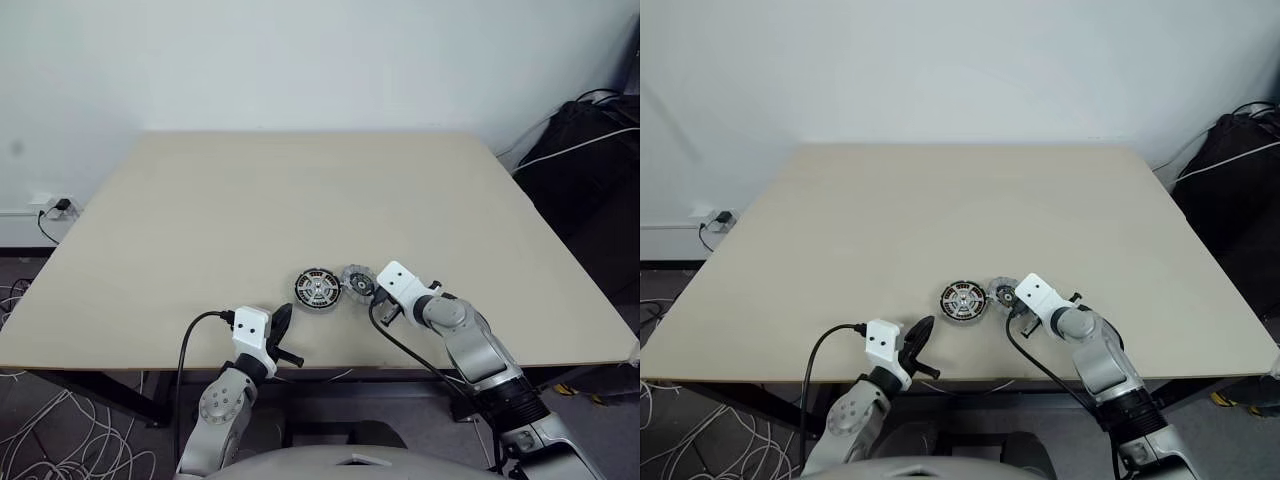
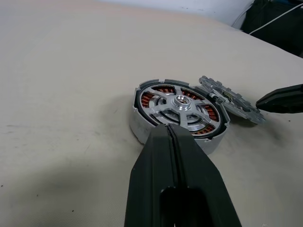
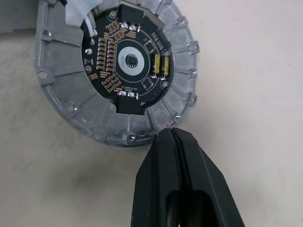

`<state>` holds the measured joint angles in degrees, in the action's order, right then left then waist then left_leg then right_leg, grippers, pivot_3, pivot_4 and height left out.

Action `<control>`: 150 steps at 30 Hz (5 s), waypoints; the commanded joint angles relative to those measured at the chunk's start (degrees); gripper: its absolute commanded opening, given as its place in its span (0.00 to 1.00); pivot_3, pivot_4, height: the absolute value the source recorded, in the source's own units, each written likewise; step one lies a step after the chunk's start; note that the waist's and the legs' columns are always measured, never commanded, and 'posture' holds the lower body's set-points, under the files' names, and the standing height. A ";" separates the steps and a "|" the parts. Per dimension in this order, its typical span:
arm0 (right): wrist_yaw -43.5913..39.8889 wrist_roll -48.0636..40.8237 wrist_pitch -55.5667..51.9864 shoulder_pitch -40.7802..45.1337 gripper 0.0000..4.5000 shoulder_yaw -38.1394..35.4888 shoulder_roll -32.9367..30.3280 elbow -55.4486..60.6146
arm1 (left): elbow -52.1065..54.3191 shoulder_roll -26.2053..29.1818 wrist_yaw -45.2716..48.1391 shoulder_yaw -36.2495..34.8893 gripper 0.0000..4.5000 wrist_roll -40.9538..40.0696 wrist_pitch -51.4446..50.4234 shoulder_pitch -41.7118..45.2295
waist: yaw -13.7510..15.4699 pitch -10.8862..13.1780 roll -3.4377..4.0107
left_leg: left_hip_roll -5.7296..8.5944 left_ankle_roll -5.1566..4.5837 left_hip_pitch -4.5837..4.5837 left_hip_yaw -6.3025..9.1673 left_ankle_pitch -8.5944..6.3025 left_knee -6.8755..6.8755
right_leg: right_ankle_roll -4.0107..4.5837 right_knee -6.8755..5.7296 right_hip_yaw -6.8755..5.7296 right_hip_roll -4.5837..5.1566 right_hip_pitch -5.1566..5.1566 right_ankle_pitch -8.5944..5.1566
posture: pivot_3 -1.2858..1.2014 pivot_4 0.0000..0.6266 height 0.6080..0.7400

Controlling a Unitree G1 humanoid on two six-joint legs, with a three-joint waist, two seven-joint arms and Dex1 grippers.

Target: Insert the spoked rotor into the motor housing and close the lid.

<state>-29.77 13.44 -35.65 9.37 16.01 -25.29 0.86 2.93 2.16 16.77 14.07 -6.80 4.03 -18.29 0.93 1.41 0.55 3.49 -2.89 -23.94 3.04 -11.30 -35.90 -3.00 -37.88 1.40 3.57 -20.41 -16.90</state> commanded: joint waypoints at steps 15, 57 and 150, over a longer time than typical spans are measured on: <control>0.37 1.00 -2.43 1.72 0.01 0.34 -1.54 1.90 | 15.65 -0.11 -3.23 2.69 0.00 -0.07 -9.42 -0.78 | -0.12 0.03 -0.04 | 0.00 0.00 -0.02 0.00 0.00 0.01 | -0.01 0.01 -0.01 -0.01 -0.01 0.00 | 0.52 0.00 1.00; 4.89 -12.17 25.56 -5.44 0.01 -9.67 7.60 -3.75 | 5.12 0.52 0.40 0.60 0.00 -0.56 -1.92 0.28 | -0.18 0.37 -0.08 | 0.00 0.00 -0.02 0.01 0.00 0.06 | -0.01 0.03 0.01 -0.01 -0.03 -0.01 | 0.52 0.00 1.00; -4.42 -13.31 32.26 13.59 0.50 -2.14 15.58 -24.53 | 16.64 1.81 -3.73 0.95 0.00 1.45 -9.78 -1.91 | -1.67 0.40 0.19 | -0.01 0.17 0.42 0.10 0.14 0.16 | 0.12 -0.40 0.17 -0.21 0.08 -0.05 | 0.52 0.00 1.00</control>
<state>-32.73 0.61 -2.84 22.19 13.34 -9.91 -26.81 16.73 3.92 13.52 14.65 -5.73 -5.81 -20.28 -0.74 1.81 0.74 3.48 -2.72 -23.54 3.14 -11.16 -35.71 -2.87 -38.28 1.58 3.36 -20.36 -16.96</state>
